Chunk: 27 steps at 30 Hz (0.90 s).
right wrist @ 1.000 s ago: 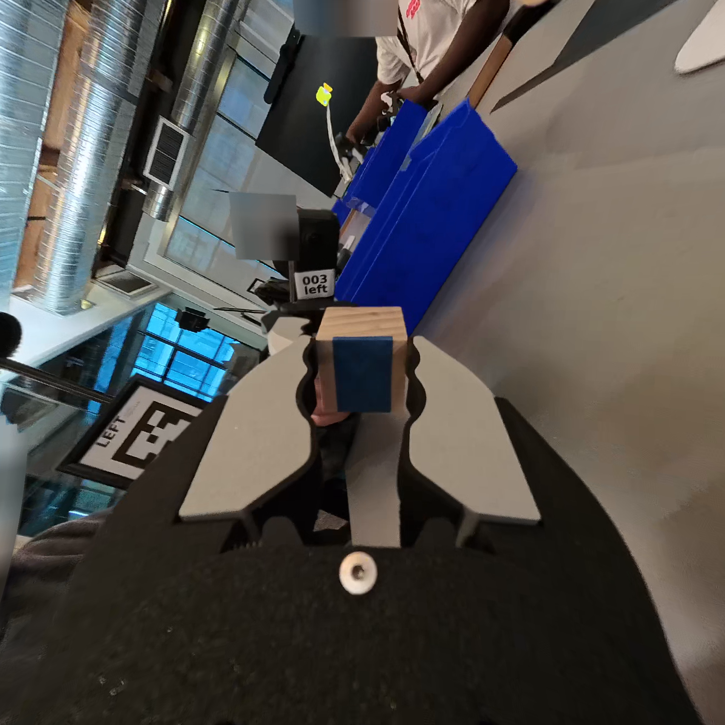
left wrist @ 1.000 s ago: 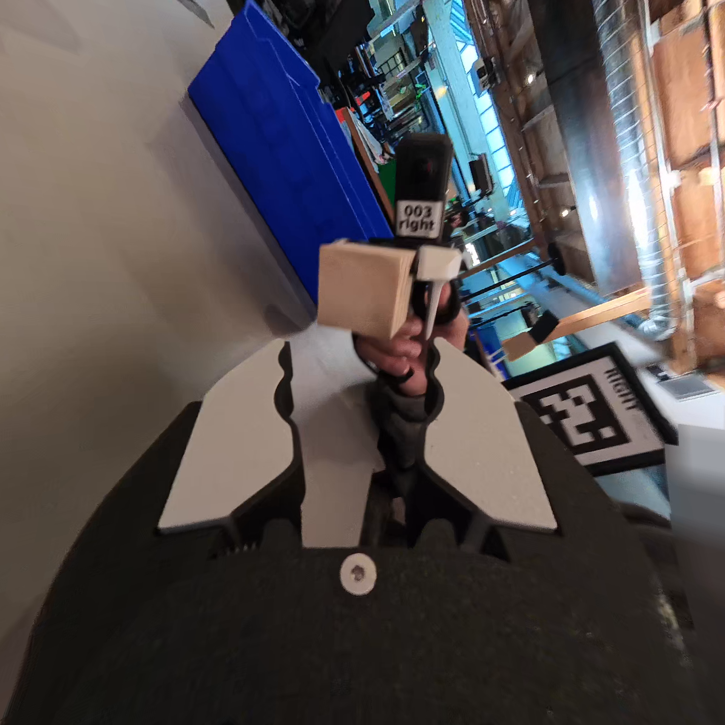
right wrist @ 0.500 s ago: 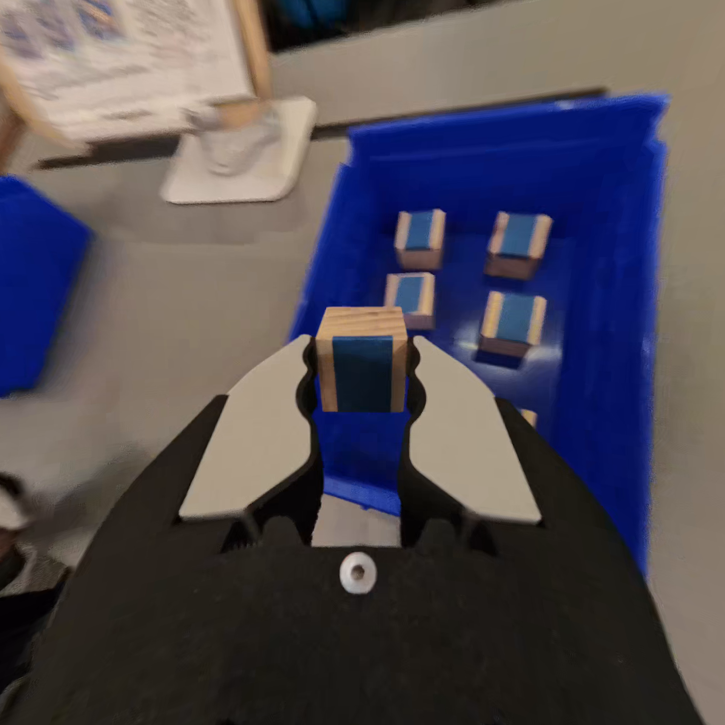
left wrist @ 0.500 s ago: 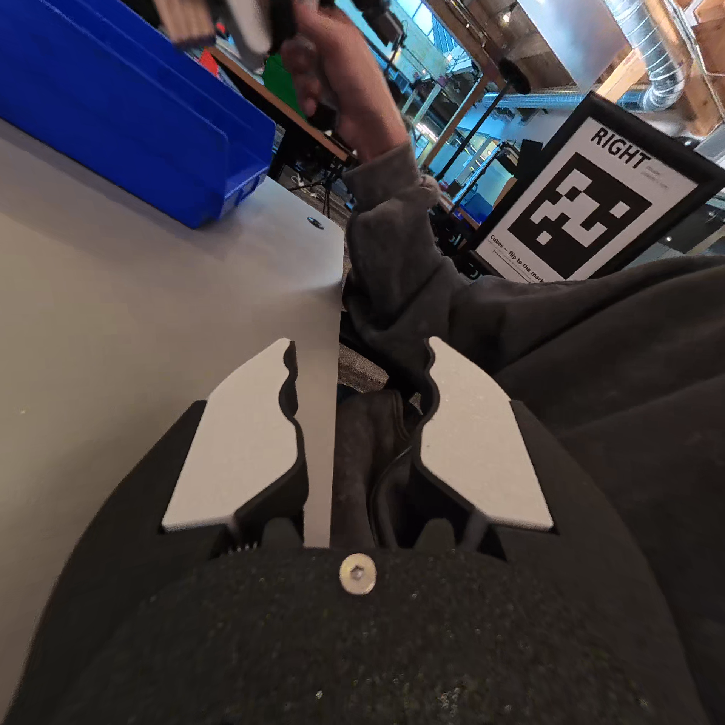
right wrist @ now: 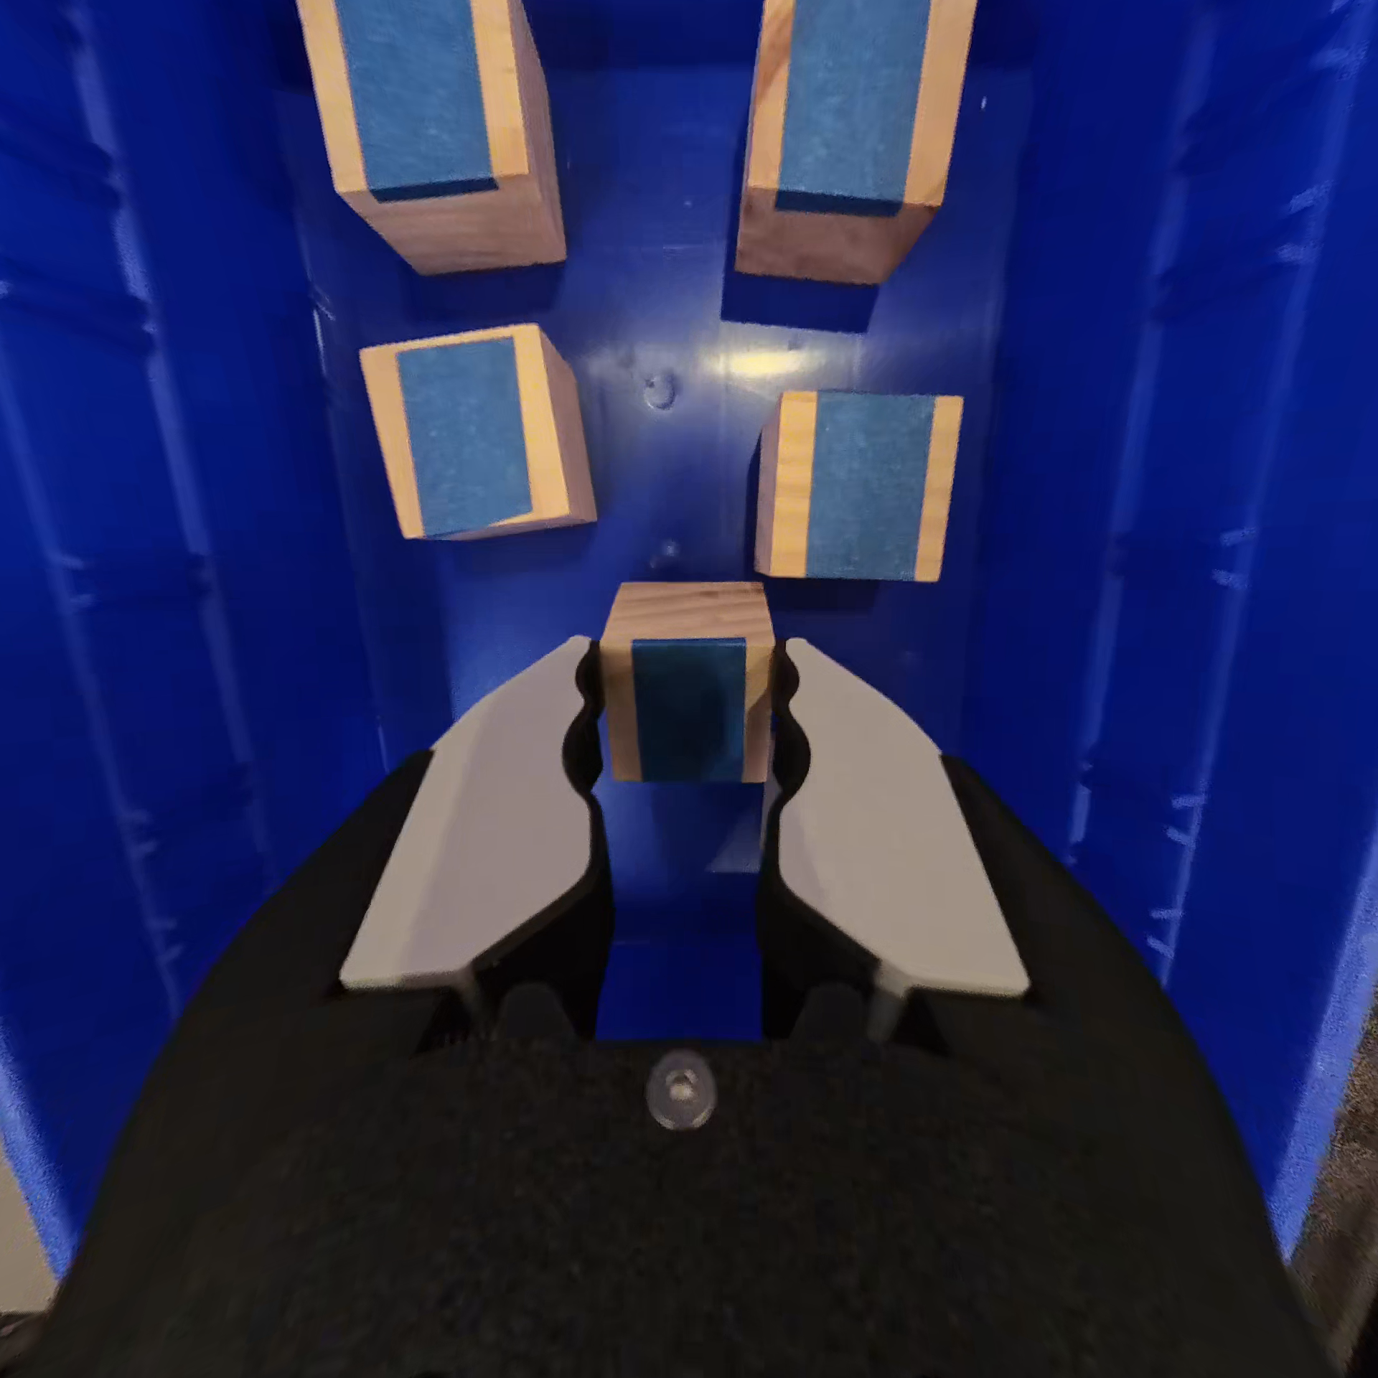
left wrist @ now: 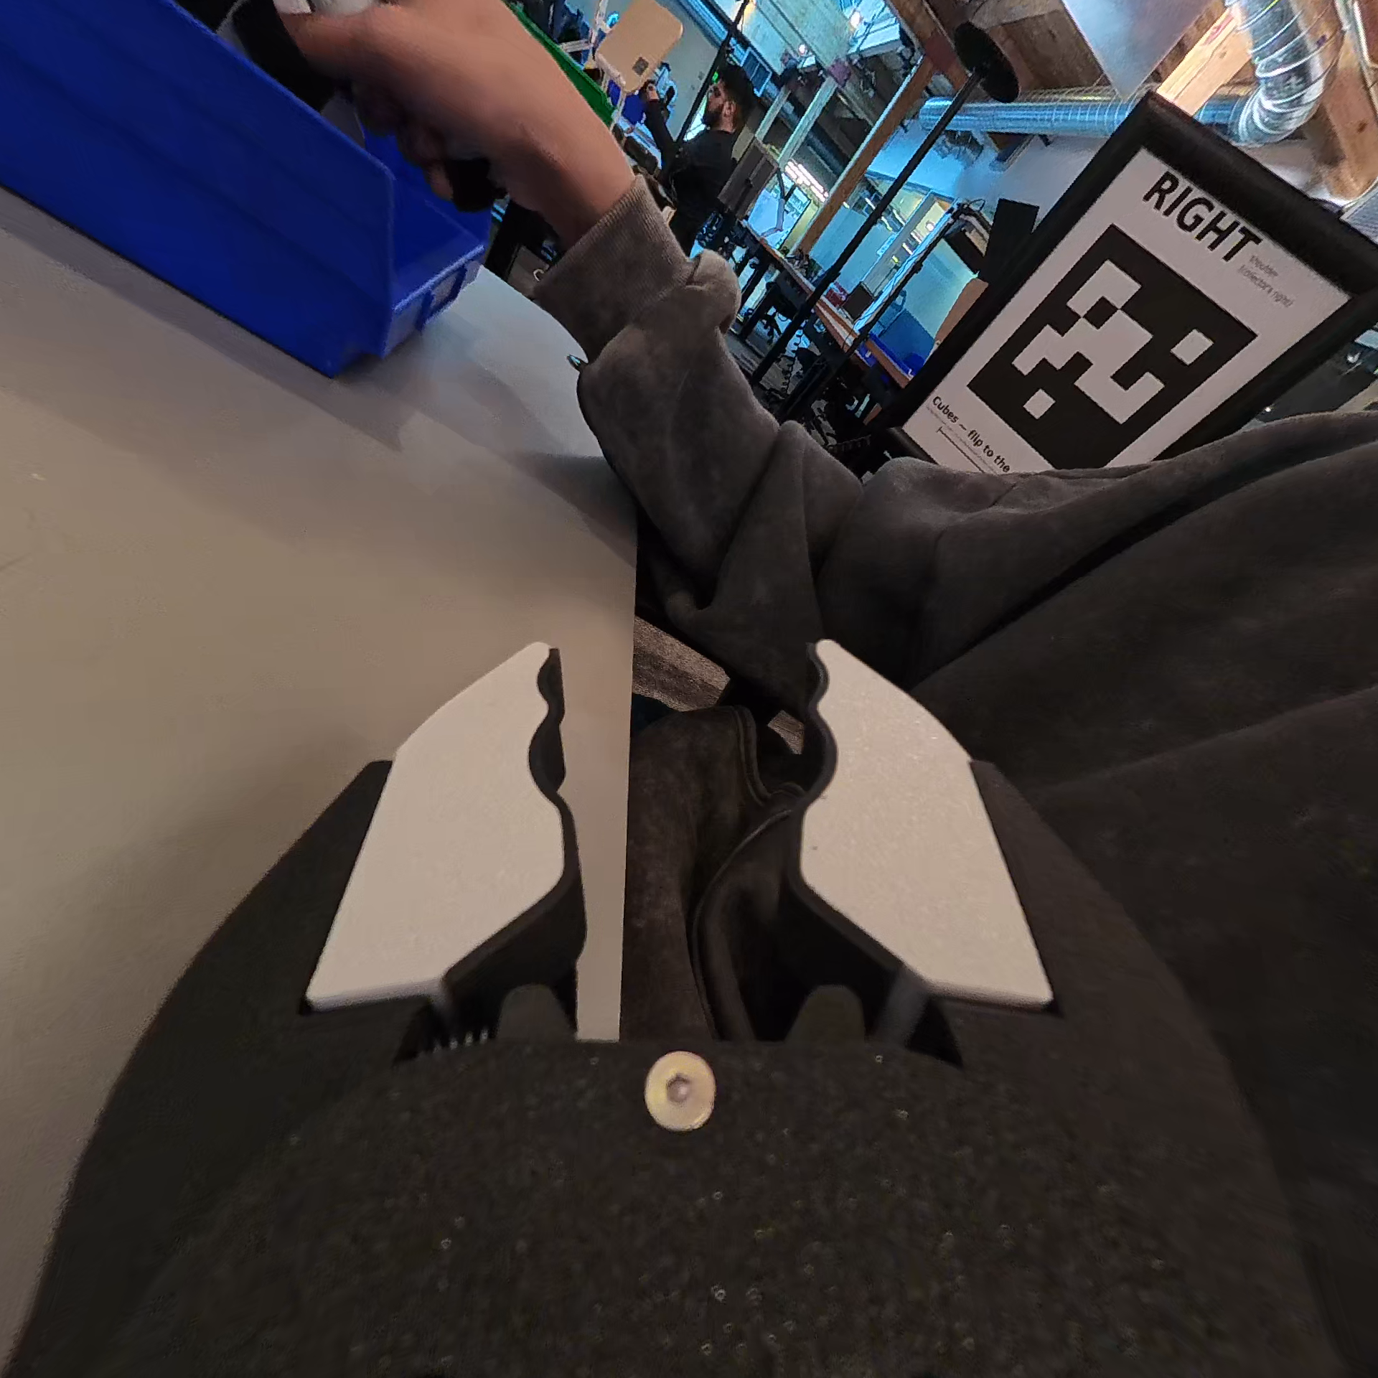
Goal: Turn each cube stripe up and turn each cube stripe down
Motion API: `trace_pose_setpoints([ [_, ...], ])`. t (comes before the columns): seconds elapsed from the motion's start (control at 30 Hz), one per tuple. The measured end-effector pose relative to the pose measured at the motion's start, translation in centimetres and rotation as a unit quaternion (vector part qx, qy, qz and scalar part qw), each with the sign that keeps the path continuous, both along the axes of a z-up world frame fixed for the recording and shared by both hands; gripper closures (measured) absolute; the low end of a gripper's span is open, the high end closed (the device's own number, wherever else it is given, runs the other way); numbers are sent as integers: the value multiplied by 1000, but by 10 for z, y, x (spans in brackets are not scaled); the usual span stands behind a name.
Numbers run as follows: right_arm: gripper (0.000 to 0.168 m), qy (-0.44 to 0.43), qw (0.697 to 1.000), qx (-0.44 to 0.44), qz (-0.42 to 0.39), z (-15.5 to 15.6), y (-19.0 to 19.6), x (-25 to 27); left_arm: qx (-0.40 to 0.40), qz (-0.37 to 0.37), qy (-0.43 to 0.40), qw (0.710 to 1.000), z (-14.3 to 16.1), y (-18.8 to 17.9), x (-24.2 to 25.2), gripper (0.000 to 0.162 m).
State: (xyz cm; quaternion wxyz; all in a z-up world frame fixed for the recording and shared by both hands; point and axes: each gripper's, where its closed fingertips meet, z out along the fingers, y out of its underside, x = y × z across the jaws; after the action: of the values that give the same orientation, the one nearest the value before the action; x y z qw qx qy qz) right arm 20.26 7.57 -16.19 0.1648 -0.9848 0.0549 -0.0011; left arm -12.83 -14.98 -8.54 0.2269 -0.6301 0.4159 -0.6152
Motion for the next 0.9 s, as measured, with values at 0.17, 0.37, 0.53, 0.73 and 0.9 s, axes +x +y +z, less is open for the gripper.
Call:
trace_pose_setpoints([
  [0.17, 125, 14, 1000, 5, 4, -5, 2, 1, -6, -1, 4, 1000, -3, 0, 1, 101],
  [0.37, 117, 102, 981, 152, 64, 74, 1, -24, 24, 34, 14, 999, -2, 12, -4, 101],
  [0.53, 110, 174, 853, 450, 197, 209, -27, -95, 91, 157, 60, 982, -5, 54, -23, 101],
  [0.73, 108, 221, 707, 629, 236, 222, -76, -197, 150, 340, 134, 919, -7, 108, -68, 101],
  [0.9, 98, 273, 741, 560, 250, 136, -76, -285, 207, 436, 173, 858, -6, 135, -102, 98],
])
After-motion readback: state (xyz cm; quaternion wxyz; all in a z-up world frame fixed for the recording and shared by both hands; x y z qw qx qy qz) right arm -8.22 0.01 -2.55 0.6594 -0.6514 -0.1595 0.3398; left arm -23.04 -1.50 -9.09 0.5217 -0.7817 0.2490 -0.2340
